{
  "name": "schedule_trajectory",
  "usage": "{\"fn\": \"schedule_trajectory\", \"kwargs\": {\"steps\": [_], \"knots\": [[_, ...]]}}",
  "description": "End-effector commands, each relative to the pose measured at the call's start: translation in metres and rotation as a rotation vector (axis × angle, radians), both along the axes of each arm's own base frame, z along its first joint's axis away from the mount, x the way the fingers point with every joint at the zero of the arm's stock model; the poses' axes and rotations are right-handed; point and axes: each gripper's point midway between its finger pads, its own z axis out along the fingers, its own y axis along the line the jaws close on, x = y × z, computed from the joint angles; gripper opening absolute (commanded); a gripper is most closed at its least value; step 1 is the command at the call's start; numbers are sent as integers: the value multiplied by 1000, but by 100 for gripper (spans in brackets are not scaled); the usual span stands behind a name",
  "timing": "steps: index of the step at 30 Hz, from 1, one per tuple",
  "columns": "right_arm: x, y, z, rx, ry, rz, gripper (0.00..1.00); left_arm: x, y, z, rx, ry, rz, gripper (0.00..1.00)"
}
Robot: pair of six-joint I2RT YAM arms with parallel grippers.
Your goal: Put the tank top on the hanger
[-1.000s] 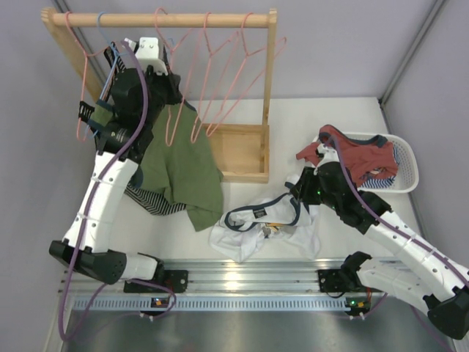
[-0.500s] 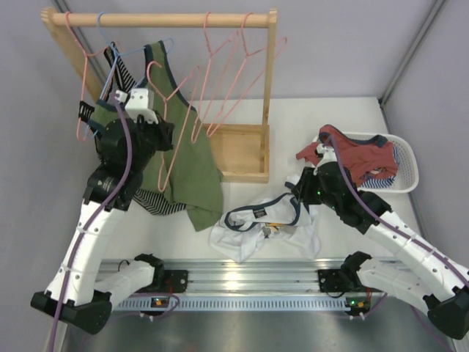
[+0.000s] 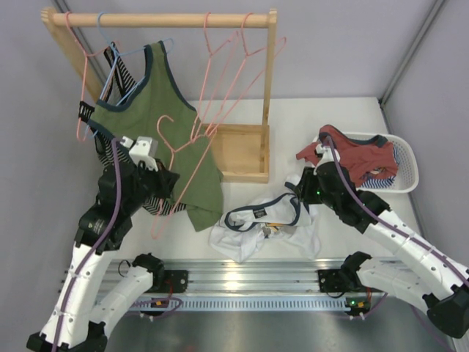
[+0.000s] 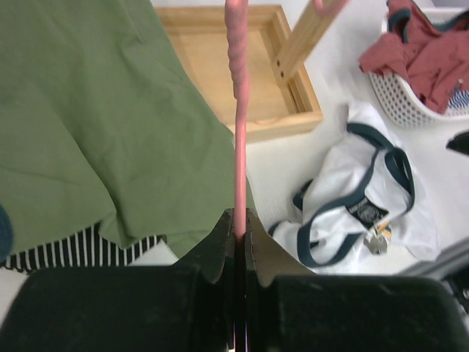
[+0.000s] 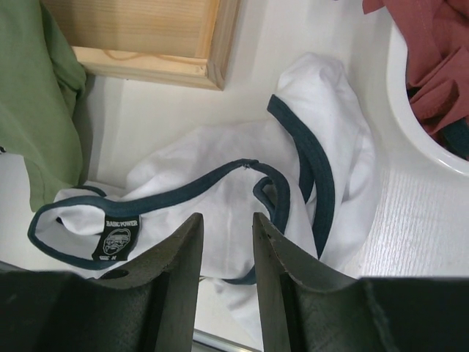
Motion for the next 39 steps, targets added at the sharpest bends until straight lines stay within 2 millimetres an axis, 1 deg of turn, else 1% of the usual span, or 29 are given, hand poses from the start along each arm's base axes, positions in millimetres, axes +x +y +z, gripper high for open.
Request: {"fn": "schedule_trajectory", "kwargs": {"steps": [1,2,3,4,5,7,11,16,20,23,25,29,33,36,39], "knots": [[8,-6,9,-19,-31,-26,33,-28,-12,-23,-13,78,-114,0],[9,-6,6,-25,-26,-30,33,-33,-16,-24,-25,87,-142,0],[8,-6,4,-29,-21,-27,33,-38,-20,-22,-34,82,-174,0],[10,-5,1,-36,-13,-28,33,-41,-20,-20,-36,74,-180,0],[10,-5,0,-37,-13,-31,33,-42,-19,-20,-33,74,-177,0],[11,-6,-4,-48,-2,-35,33,-47,-24,-18,-45,76,-215,0],[12,-9,-13,-74,15,-50,33,-56,-34,-20,-73,100,-280,0],[13,-10,-21,-84,30,-63,33,-70,-38,-11,-99,63,-335,0],[15,-13,-29,-102,47,-74,33,-76,-45,-10,-115,75,-383,0],[14,-17,-36,-119,60,-82,33,-82,-51,-4,-132,68,-435,0],[14,-18,-39,-122,64,-86,33,-83,-56,-2,-140,75,-466,0],[13,-20,-52,-131,86,-93,33,-84,-62,-1,-134,81,-506,0],[14,-17,-63,-136,104,-90,28,-83,-66,0,-124,86,-527,0],[17,-14,-67,-129,105,-86,29,-83,-69,2,-121,87,-546,0],[19,-12,-73,-139,117,-85,28,-82,-76,0,-106,106,-576,0]]}}
